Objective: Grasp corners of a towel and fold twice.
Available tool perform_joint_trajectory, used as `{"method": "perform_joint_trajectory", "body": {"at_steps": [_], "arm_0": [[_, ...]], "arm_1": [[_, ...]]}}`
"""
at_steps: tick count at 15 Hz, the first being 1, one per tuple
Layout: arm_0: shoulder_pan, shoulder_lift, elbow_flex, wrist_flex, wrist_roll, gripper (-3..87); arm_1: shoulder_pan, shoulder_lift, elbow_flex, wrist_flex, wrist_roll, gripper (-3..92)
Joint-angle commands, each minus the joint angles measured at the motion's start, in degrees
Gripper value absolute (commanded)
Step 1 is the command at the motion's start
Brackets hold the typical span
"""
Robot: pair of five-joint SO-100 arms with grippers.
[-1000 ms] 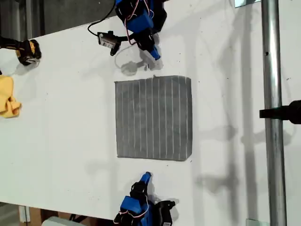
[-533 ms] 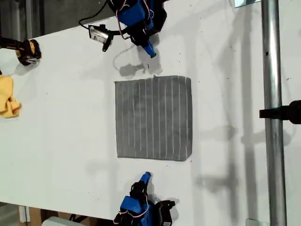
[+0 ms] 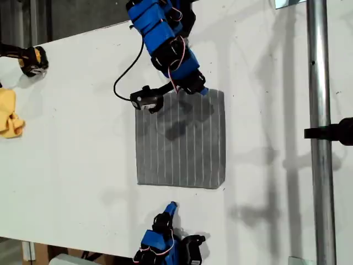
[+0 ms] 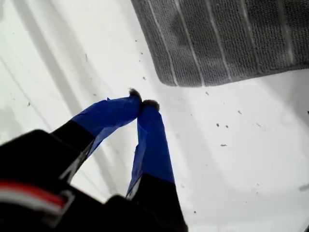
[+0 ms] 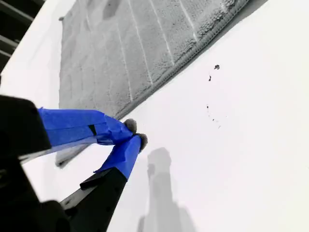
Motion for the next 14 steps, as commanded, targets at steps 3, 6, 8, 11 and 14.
{"method": "perform_joint_trajectory", "body": {"at_steps": [3, 6, 8, 11, 14], "arm_0": [[0.3, 0.2, -0.1, 0.1, -0.7, -1.3], [0.5, 0.2, -0.1, 0.1, -0.4, -1.3], [0.9, 0.2, -0.1, 0.1, -0.4, -1.2], [1.0, 0.2, -0.1, 0.1, -0.2, -1.0], [0.8, 0.2, -0.1, 0.1, -0.3, -0.8]], "arm_1": [[0.3, -0.4, -5.6, 0.7, 0.9, 16.1], [-0.1, 2.9, -1.5, 3.6, 2.9, 31.6], [-0.3, 2.0, 5.4, 2.1, 5.1, 33.3], [-1.4, -4.5, 12.4, -4.5, 7.6, 33.5], [-2.8, -12.5, 17.7, -17.2, 9.6, 31.9]]}}
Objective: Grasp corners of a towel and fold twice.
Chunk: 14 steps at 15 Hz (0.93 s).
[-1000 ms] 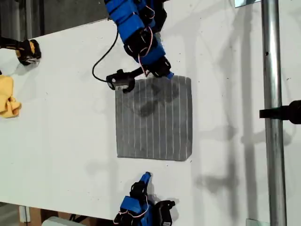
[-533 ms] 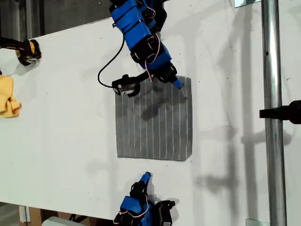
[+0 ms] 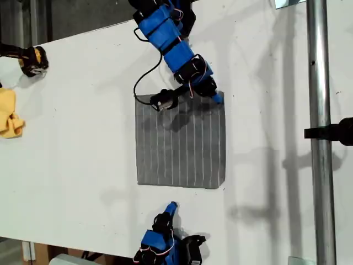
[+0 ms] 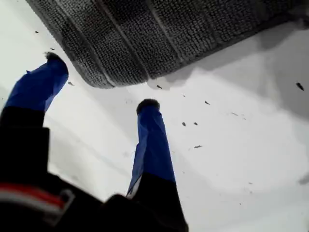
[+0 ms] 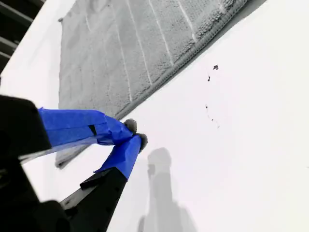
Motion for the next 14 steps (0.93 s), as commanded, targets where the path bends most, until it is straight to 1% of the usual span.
{"method": "perform_joint_trajectory", "body": {"at_steps": [1, 3, 4, 5, 6, 7, 9, 10, 12, 13, 14], "arm_0": [[0.5, 0.2, -0.1, 0.1, -0.3, -0.8], [0.4, 0.2, -0.1, 0.1, -0.4, -0.9], [0.4, 0.2, -0.1, 0.1, -0.6, -1.0], [0.4, 0.2, -0.1, 0.1, -0.9, -1.2], [0.4, 0.2, -0.1, 0.1, -1.5, -1.3], [0.6, 0.2, -0.1, 0.1, -2.5, -1.4], [1.3, 0.2, -0.5, -0.4, -4.5, -1.5], [3.3, 0.2, -3.3, -0.9, -4.5, -1.5], [5.9, -5.0, -15.5, 2.2, -8.6, -1.5], [8.7, -19.2, -25.5, 3.2, -11.6, -1.6], [13.8, -39.1, -38.2, 2.2, -12.1, -1.6]], "arm_1": [[-0.5, -4.3, -0.5, -5.6, 0.5, 31.6], [0.6, -7.7, -1.2, -9.1, 0.4, 30.5], [1.0, -9.6, -1.4, -10.1, 0.5, 28.5], [1.5, -10.3, -1.2, -10.5, 0.7, 23.5], [2.1, -10.0, -1.1, -9.7, 1.2, 11.2], [2.3, -8.9, -0.7, -7.3, 4.5, 0.8], [2.2, -7.3, 0.3, -7.2, 4.3, -0.2], [2.2, -7.1, 0.3, -7.2, 3.9, -0.2], [2.3, -7.3, 0.3, -7.3, 3.7, -0.2], [2.5, -7.4, 0.3, -7.6, 3.4, -0.2], [2.6, -7.5, 0.3, -8.2, 2.9, -0.2]]}}
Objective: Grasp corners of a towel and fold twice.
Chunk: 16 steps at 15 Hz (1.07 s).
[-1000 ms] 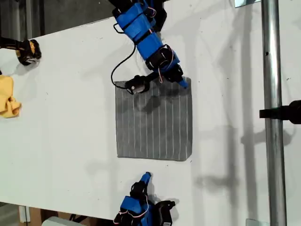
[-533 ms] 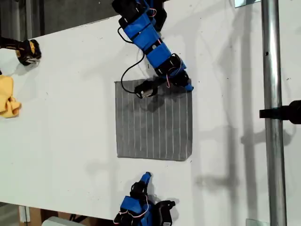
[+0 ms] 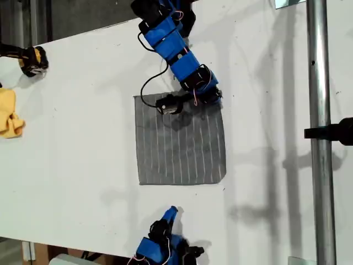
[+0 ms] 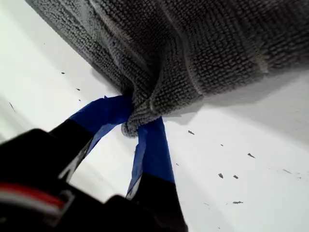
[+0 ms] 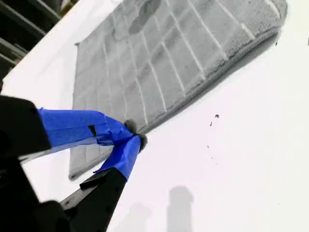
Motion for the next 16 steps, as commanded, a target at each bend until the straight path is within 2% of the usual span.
{"method": "perform_joint_trajectory", "body": {"at_steps": [1, 2, 3, 4, 7, 10, 12, 13, 14, 15, 16], "arm_0": [[9.1, -41.7, -29.9, 0.4, -2.8, -1.6], [11.0, -52.9, -38.6, 0.9, -6.0, -1.6], [11.7, -60.6, -43.4, -2.9, -6.2, -1.6], [11.9, -70.6, -50.9, -3.5, -6.1, -1.5], [13.4, -98.6, -81.8, 3.2, -4.4, -1.5], [16.1, -109.6, -100.0, 9.2, -2.7, -1.5], [18.4, -110.4, -101.3, 8.2, -2.6, -0.9], [19.1, -110.1, -100.5, 8.9, -3.3, 6.8], [19.5, -110.1, -100.2, 10.2, -5.6, 19.1], [20.2, -110.4, -99.4, 10.5, -6.1, 26.4], [20.2, -111.6, -99.4, 11.1, -4.3, 29.5]], "arm_1": [[1.0, 0.9, 0.4, -0.4, -1.3, -0.2], [1.1, 1.0, 0.1, -0.5, -1.6, -0.2], [1.2, 1.0, 0.1, -0.8, -1.7, -0.2], [1.2, 0.9, 0.1, -1.1, -1.7, -0.2], [1.1, 1.6, 0.1, -0.9, -2.0, -0.2], [0.7, 1.8, 0.2, -0.9, -1.8, -0.2], [0.9, 1.9, 0.2, -0.9, -2.0, -0.2], [1.0, 2.2, 0.2, -0.9, -2.0, -0.2], [1.0, 2.2, 0.2, -0.9, -2.1, -0.2], [0.7, 2.3, 0.2, -0.9, -2.1, -0.2], [0.4, 2.3, 0.2, -0.9, -1.8, -0.2]]}}
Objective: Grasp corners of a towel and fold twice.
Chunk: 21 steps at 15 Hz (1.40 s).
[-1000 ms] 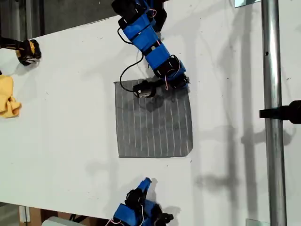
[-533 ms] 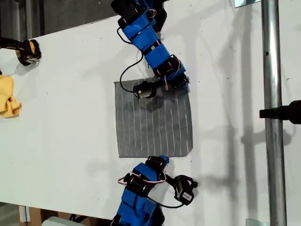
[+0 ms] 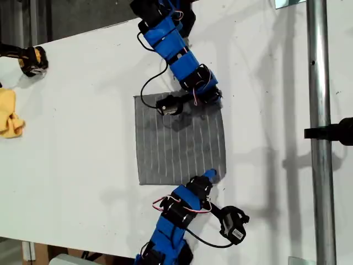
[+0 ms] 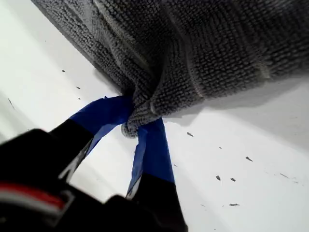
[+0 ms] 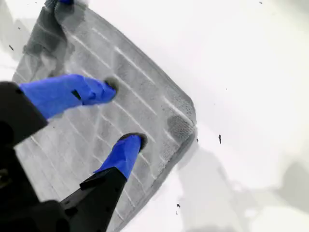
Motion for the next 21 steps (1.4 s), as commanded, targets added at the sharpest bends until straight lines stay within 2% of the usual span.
{"method": "perform_joint_trajectory", "body": {"at_steps": [1, 3, 6, 14, 15, 18, 20, 21], "arm_0": [[0.7, -0.5, -1.6, 1.0, 2.2, 30.2], [0.4, -1.5, -1.7, 1.2, 3.9, 31.0], [0.9, -5.6, -0.4, 1.0, 2.5, 31.4], [-2.5, -22.1, -1.4, -6.2, 3.3, 28.5], [-3.7, -23.5, -1.3, -6.2, 2.5, 25.4], [-5.4, -24.6, -0.4, -2.8, -2.9, -1.6], [-0.9, -22.6, -7.9, 1.9, -2.4, -1.6], [1.6, -19.9, -8.6, 2.2, -2.5, -1.6]], "arm_1": [[-0.2, 1.8, -0.4, 0.1, -0.1, -0.2], [-0.4, 2.4, -0.4, 0.2, 0.2, -0.2], [-0.9, 2.7, -0.4, 0.4, 1.1, -0.2], [-2.2, 4.0, -0.4, 0.7, 1.8, -0.2], [-2.5, 4.2, -0.4, 0.7, 2.2, -0.2], [-3.6, 4.3, -0.5, 0.7, 2.9, -0.2], [-5.8, 4.7, -3.6, 4.9, 4.5, -0.2], [-6.9, 4.7, -6.2, 7.9, 4.9, -0.2]]}}
